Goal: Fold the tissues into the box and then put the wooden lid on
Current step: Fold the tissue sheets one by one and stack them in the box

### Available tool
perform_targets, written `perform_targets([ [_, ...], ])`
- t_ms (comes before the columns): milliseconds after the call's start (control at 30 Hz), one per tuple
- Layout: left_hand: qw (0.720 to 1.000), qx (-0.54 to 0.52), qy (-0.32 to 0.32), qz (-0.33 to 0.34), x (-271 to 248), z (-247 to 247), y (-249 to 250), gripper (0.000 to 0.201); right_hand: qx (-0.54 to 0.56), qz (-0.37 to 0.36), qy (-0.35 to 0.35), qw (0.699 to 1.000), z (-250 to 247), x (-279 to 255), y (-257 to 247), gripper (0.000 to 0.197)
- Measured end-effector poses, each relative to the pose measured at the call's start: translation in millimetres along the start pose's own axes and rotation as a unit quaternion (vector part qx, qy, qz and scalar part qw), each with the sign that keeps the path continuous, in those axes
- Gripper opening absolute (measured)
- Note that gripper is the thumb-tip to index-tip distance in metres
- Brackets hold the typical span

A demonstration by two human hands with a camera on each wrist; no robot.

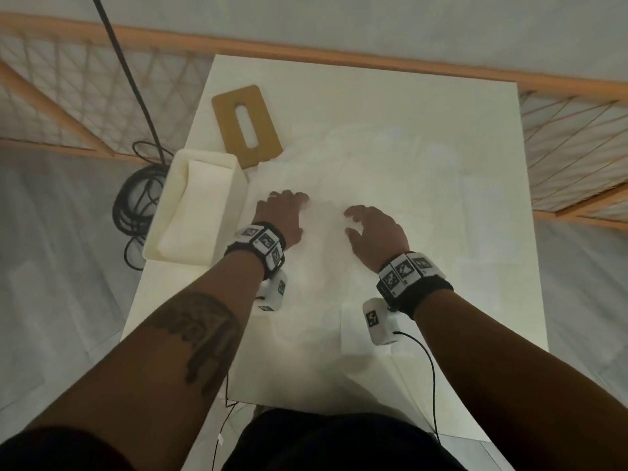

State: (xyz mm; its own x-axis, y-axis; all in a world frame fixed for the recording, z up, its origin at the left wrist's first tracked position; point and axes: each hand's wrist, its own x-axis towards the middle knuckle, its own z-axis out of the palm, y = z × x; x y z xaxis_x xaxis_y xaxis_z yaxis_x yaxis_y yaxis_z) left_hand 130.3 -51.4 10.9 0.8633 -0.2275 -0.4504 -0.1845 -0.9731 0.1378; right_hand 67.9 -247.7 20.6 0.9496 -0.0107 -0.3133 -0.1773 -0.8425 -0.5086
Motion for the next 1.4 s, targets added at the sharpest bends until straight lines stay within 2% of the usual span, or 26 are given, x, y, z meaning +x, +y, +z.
perform_targets([
  [67, 1.0, -0.005, 0.021, 0.015, 0.7, -12.1, -2.2, 0.024, 0.032, -0.008, 0.033, 0.999, -2.1, -8.8, 7.6, 0.034],
  [133, 0.998, -0.031, 0.031, 0.035, -2.8, -23.1, -6.5, 0.006, 0.071, 0.005, 0.042, 0.997, -2.9, -19.6, 17.9, 0.032],
  [200, 0.995, -0.083, 0.026, 0.047, -11.2, -35.7, -11.2, 0.013, 0.113, 0.031, 0.015, 0.993, -3.7, -32.9, 29.2, 0.036],
  [267, 0.991, -0.112, 0.022, 0.065, -23.3, -49.8, -12.0, 0.02, 0.155, 0.043, -0.025, 0.987, -2.1, -46.0, 37.2, 0.052],
  [333, 0.985, -0.157, 0.014, 0.076, -39.5, -66.3, -6.6, 0.011, 0.2, 0.035, -0.065, 0.977, -1.6, -53.4, 37.6, 0.072],
  [400, 0.971, -0.219, -0.009, 0.097, -56.2, -81.7, 3.3, 0.014, 0.254, 0.019, -0.119, 0.96, -5.8, -55.4, 32.3, 0.082],
  [433, 0.952, -0.285, -0.029, 0.107, -61.9, -87.3, 6.0, 0.015, 0.286, 0.011, -0.144, 0.947, -9.3, -54.8, 29.0, 0.078],
  [467, 0.921, -0.371, -0.043, 0.11, -65.9, -91.3, 7.1, 0.02, 0.325, 0.004, -0.159, 0.932, -12.5, -54.2, 27.0, 0.067],
  [500, 0.881, -0.46, -0.049, 0.1, -68.7, -93.2, 6.3, 0.03, 0.375, 0.003, -0.16, 0.913, -16.6, -54.3, 24.8, 0.054],
  [567, 0.805, -0.589, -0.051, 0.056, -69.3, -90.1, 2.9, 0.04, 0.503, 0.024, -0.129, 0.854, -23.7, -54.3, 25.4, 0.034],
  [633, 0.76, -0.648, -0.038, 0.012, -65.6, -77.1, -1.6, 0.04, 0.61, 0.067, -0.108, 0.782, -28.2, -53.4, 33.7, 0.035],
  [667, 0.746, -0.665, -0.032, -0.009, -62.6, -66.5, -4.9, 0.036, 0.639, 0.081, -0.108, 0.757, -28.4, -50.8, 40.2, 0.04],
  [700, 0.737, -0.675, -0.032, -0.028, -60.8, -54.8, -8.4, 0.032, 0.647, 0.089, -0.116, 0.749, -30.1, -49.4, 45.2, 0.043],
  [767, 0.729, -0.68, -0.05, -0.05, -58.0, -28.0, -16.4, 0.03, 0.617, 0.093, -0.129, 0.771, -29.6, -46.4, 55.5, 0.043],
  [867, 0.711, -0.697, -0.09, -0.035, -61.8, 5.1, -19.2, 0.029, 0.573, 0.091, -0.134, 0.804, -28.2, -47.4, 65.8, 0.037],
  [900, 0.715, -0.691, -0.095, -0.035, -62.5, 12.9, -19.5, 0.028, 0.556, 0.086, -0.123, 0.817, -27.0, -48.2, 68.1, 0.033],
  [1000, 0.748, -0.653, -0.114, -0.035, -62.1, 30.2, -22.9, 0.03, 0.474, 0.07, -0.09, 0.873, -24.2, -52.2, 69.9, 0.016],
  [1100, 0.803, -0.582, -0.121, -0.044, -61.7, 35.2, -24.1, 0.035, 0.442, 0.079, -0.094, 0.889, -19.5, -55.9, 76.7, 0.025],
  [1133, 0.811, -0.569, -0.125, -0.05, -62.6, 33.9, -23.2, 0.038, 0.44, 0.085, -0.104, 0.888, -18.7, -57.3, 78.2, 0.032],
  [1200, 0.797, -0.583, -0.145, -0.059, -64.0, 32.9, -21.1, 0.039, 0.45, 0.103, -0.13, 0.877, -15.8, -58.8, 82.4, 0.041],
  [1333, 0.708, -0.672, -0.197, -0.091, -65.9, 34.5, -16.2, 0.014, 0.538, 0.179, -0.146, 0.81, -14.1, -62.1, 88.9, 0.045],
  [1367, 0.705, -0.675, -0.197, -0.098, -64.9, 35.9, -13.4, 0.007, 0.555, 0.19, -0.142, 0.797, -13.9, -63.0, 89.8, 0.042],
  [1400, 0.722, -0.658, -0.19, -0.095, -63.6, 37.5, -9.4, 0.006, 0.561, 0.2, -0.135, 0.792, -13.2, -63.2, 90.6, 0.037],
])
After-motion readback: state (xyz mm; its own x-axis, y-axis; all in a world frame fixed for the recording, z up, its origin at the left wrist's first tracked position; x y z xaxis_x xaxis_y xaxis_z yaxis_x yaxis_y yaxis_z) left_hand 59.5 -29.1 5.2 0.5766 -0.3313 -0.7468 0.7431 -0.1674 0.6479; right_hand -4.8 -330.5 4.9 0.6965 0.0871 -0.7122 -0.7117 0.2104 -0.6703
